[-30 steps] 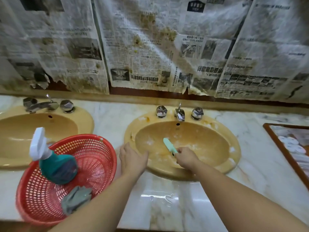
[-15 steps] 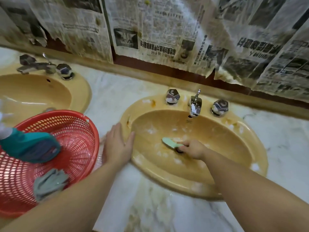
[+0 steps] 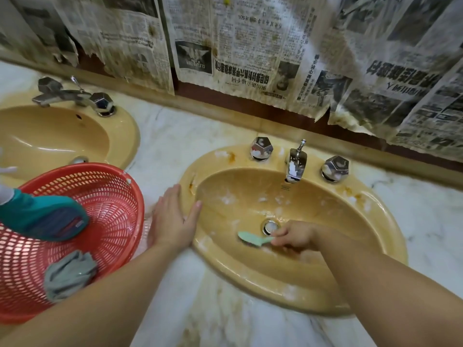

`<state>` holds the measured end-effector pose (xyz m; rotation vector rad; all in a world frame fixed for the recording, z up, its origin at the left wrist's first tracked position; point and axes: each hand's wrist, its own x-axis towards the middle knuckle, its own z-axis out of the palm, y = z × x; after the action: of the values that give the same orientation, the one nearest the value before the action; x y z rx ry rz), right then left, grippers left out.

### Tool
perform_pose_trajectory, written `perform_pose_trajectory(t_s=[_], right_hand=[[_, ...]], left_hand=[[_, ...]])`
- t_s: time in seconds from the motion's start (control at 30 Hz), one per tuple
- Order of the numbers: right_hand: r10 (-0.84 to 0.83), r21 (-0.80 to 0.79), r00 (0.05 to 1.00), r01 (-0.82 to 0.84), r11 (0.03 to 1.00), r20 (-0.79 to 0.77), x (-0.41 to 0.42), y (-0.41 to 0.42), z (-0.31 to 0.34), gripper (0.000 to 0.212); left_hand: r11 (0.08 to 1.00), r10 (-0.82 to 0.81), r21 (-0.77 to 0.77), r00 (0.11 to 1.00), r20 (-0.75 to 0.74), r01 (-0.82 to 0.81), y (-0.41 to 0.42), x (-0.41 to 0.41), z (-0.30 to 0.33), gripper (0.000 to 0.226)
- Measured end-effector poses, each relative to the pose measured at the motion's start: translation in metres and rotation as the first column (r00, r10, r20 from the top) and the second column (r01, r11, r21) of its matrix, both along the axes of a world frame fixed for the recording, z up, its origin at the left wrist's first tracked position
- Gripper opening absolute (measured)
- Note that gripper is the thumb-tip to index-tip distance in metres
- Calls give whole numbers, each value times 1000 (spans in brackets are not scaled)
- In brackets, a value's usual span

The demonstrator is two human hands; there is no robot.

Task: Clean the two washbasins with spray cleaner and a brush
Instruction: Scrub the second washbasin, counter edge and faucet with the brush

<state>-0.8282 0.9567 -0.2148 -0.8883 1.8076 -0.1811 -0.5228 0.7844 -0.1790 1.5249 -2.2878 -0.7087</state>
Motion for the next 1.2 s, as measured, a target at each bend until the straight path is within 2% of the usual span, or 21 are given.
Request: perform_pose_trajectory(t_s=[0.03,0.1,0.13,0.2,0.23,0.27,0.3,0.33,0.4,0.5,0.53,0.6,0.63,0.67,0.73,0.87,0.97,1.07,1.1,1.13,1.2], right_hand=[[-7,-33,998,5,999,-66,0,-2,1,12],[-147,-216,959,94,972,-242,-3,-3,-1,17],[-143,-215,963,94,972,-227,-3,-4,-2,15],[54,-61,994,-60,996,-95,1,-7,3,13],[114,-48,985,-121,992,-130,2,-8,6,15],[76,-100,974,-99,990,-215,-2,-12,7,16],[-31,-252,916,-78,965,-399,-8,-14,9,16],[-151,-400,782,-133,907,-604,-14,-15,6,16],[-198,-461,658,-254,850,-727,-12,-9,1,19],[-6,-256,784,-195,947,-620,-4,3,0,14],[-29,-275,803,-169,946,-595,-6,5,-1,16],[-217,-484,710,-196,853,-670,-11,3,-2,18],[-260,-520,677,-210,828,-689,-9,3,0,22],[-238,-495,678,-213,842,-696,-7,3,2,24],[-105,-334,720,-183,925,-686,-5,7,0,22],[-246,-486,636,-233,843,-731,-17,7,-2,24],[-64,-271,776,-140,952,-627,-13,5,-2,24],[-318,-540,755,-56,840,-573,-7,-3,-4,25],[-338,-558,757,-42,829,-559,-1,-4,-4,23],[-288,-513,825,-3,858,-486,4,-9,-3,19],[-67,-251,985,26,968,-159,19,-12,-4,17]], left_hand=[[1000,1,1,1000,1,-1,-1,1,-1,91],[1000,1,6,1000,-7,-1,0,1,0,90],[1000,4,8,1000,-11,-4,0,0,0,90],[1000,5,3,1000,-16,-5,1,0,0,89],[1000,5,-2,1000,-15,-5,0,-1,0,89],[1000,5,-1,1000,-16,-5,0,-1,0,88],[1000,6,0,1000,-16,-6,1,-1,1,87],[1000,8,-2,1000,-16,-8,1,-1,0,87],[1000,9,-6,1000,-19,-9,1,-1,0,87],[1000,4,-8,1000,-24,-4,-1,-1,-1,88],[1000,3,-12,1000,-24,-3,-1,-1,-1,88],[1000,3,-19,1000,-26,-3,-1,-1,-1,86],[1000,4,-21,1000,-28,-4,-1,0,-1,86],[1000,6,-21,999,-31,-6,-1,-1,-1,85],[1000,5,-14,999,-32,-6,0,0,-1,85],[1000,10,-10,999,-42,-11,0,-1,0,82],[1000,15,-21,998,-63,-17,2,-1,3,77],[1000,16,-25,997,-72,-18,3,-1,6,77],[1000,15,-24,997,-71,-17,3,-1,6,79],[1000,14,-23,997,-71,-16,3,-2,6,80],[1000,13,-20,998,-69,-14,2,-1,4,81]])
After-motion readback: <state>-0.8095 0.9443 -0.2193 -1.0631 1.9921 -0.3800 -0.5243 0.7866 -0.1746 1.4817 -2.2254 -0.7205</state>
